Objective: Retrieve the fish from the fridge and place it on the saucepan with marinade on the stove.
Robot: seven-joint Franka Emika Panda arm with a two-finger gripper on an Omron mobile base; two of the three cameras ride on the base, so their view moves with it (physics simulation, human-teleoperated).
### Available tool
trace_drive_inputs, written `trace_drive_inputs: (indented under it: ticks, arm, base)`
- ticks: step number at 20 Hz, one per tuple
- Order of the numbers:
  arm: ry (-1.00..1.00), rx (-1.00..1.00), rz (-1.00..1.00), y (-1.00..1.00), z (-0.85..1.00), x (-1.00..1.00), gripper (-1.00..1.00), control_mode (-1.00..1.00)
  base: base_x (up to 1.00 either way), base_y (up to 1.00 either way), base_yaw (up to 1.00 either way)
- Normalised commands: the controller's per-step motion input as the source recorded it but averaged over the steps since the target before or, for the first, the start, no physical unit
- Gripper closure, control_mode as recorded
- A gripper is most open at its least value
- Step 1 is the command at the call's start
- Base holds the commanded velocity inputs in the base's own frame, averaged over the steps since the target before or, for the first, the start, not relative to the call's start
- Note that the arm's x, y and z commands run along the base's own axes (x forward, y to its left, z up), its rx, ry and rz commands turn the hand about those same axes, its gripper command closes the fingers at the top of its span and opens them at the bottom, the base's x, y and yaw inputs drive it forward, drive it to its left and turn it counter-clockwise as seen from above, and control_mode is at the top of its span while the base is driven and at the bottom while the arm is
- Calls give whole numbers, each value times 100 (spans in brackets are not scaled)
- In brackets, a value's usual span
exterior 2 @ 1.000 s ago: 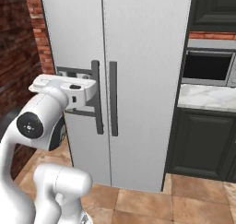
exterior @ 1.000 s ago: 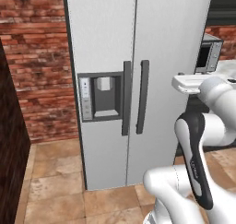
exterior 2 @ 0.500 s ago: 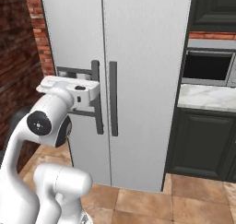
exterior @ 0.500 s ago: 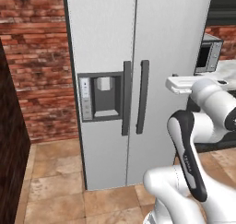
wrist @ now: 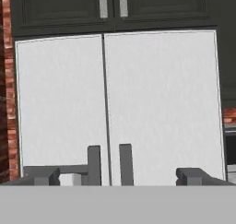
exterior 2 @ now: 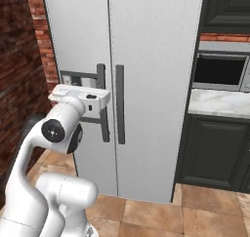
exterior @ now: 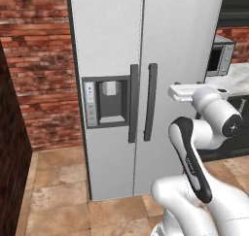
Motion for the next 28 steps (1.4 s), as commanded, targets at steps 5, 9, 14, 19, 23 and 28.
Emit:
trace_drive_inputs:
  ticks: [5,9,14,19,23,28]
  arm:
    - [0,0,0,0,-6,22,-100,-100]
    - [0,0,0,0,0,35,-100,-100]
    - [0,0,0,0,-1,34,-100,-100]
    - [1,0,0,0,0,30,-100,-100]
    - [0,0,0,0,-7,11,-100,-100]
    - [1,0,0,0,-1,5,-100,-100]
  base:
    - [0,0,0]
    - [0,0,0]
    - [0,0,0]
    - [0,0,0]
    - [0,0,0]
    - [0,0,0]
